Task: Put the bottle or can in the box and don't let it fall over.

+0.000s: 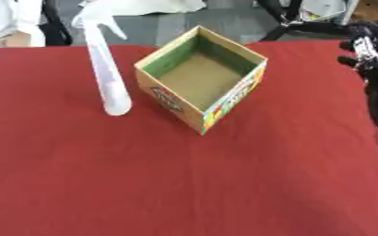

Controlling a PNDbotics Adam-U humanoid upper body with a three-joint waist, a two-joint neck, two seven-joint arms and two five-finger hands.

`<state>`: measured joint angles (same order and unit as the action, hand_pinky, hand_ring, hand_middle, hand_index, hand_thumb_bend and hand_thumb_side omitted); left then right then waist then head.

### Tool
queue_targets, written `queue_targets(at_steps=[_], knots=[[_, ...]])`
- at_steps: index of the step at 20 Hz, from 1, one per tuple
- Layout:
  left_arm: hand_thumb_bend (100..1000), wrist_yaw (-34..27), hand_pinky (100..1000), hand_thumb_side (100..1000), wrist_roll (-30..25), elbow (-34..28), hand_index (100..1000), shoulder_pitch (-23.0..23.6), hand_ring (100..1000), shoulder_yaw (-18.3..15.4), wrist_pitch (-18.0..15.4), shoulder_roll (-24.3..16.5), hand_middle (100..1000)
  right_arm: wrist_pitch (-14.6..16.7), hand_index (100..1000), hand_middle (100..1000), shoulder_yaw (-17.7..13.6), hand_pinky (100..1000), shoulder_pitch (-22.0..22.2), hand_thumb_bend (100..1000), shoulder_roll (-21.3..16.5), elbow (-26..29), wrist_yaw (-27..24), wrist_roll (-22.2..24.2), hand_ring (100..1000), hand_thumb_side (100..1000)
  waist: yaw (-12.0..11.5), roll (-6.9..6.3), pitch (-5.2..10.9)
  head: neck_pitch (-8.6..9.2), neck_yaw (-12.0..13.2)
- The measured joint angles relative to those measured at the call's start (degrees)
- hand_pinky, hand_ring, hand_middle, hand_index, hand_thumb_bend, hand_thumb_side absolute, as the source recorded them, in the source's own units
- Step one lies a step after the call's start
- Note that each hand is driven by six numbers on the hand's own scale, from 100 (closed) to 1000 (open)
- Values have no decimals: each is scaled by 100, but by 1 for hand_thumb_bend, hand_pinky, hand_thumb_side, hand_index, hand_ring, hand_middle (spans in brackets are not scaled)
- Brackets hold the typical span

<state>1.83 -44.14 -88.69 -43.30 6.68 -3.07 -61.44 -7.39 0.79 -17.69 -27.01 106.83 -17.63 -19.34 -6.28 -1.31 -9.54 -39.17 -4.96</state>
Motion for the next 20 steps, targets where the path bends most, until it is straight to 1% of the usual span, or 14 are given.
queue_targets(at_steps=[2, 9, 12, 16, 20], knots=[[100, 95, 810, 611, -100, 98, 827, -95, 778, 111, -20, 68, 774, -4, 850, 826, 18, 807, -9, 100, 0, 0, -27, 12, 826, 485, 25, 0, 0, 7, -4], [100, 414, 803, 604, -260, 491, 822, -505, 770, 437, -62, 386, 766, -29, 850, 826, 58, 808, -30, 100, 0, 1, -31, 46, 825, 492, 127, -10, -1, 93, -21], [100, 510, 801, 614, -253, 724, 822, -700, 768, 524, -72, 556, 765, -31, 850, 826, 71, 807, -43, 100, 0, 1, -31, 65, 825, 497, 159, -42, -12, 135, -19], [100, 631, 798, 610, -250, 1024, 820, -931, 767, 620, -97, 776, 763, -31, 850, 826, 104, 807, -47, 100, 0, 1, -31, 83, 825, 502, 191, -67, -69, 207, -17], [100, 743, 796, 625, -243, 1240, 819, -1118, 766, 664, -125, 980, 762, -37, 850, 826, 119, 808, -71, 100, 0, 1, -31, 92, 825, 505, 246, -89, -112, 242, -2]])
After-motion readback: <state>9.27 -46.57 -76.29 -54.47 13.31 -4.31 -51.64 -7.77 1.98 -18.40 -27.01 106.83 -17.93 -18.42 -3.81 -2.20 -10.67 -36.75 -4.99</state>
